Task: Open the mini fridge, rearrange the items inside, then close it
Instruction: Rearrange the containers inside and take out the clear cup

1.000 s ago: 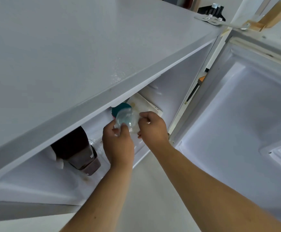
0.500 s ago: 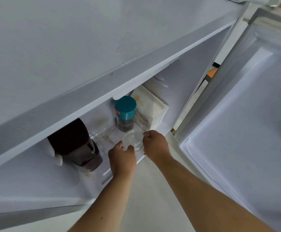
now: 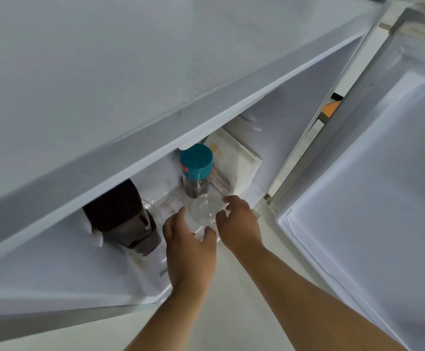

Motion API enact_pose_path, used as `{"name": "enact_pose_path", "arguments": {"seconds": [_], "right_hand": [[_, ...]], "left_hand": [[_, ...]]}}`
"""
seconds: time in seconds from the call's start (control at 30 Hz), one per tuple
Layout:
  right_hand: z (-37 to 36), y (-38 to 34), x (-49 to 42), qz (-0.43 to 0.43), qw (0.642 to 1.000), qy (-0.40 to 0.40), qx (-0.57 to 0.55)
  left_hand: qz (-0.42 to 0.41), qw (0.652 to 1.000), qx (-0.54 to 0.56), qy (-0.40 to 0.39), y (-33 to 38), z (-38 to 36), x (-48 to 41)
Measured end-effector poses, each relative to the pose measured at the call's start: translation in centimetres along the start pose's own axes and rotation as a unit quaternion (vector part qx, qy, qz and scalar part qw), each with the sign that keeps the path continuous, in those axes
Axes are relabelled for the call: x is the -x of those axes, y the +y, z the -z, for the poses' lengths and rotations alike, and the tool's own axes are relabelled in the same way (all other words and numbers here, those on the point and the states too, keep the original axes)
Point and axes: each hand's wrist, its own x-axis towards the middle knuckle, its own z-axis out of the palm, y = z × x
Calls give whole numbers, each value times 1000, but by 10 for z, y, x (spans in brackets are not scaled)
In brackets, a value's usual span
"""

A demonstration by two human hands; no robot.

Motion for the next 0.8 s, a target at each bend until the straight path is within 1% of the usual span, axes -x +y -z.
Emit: {"name": "enact_pose_path", "arguments": {"seconds": [0.07,0.17,0.3,0.4,0.47,0.63,0.7,0.8], "right_hand": [[1,-1,11,32,999,8,15],[1,-7,21,78,996,5,38],[5,-13,27,95,995,-21,20],[9,-11,31,103,994,-28,4],[12,-10,34,103,994,-33,6],[17,-2,38,123,991,-29,30],[19,-1,39,109,994,-31,8],[21,-7,40,69,995,-45,-61]], "left_hand": [[-17,1000,6,4,-3,6,14],[3,1000,6,-1,-5,9,20],[54,998,31,-11,-4,8,5],[65,995,71,-33,-3,5,-11],[66,994,78,-35,-2,3,-19],[14,999,46,-24,-4,7,-8],[-8,998,60,-15,-5,10,3],[-34,993,110,-11,-5,14,21]]}}
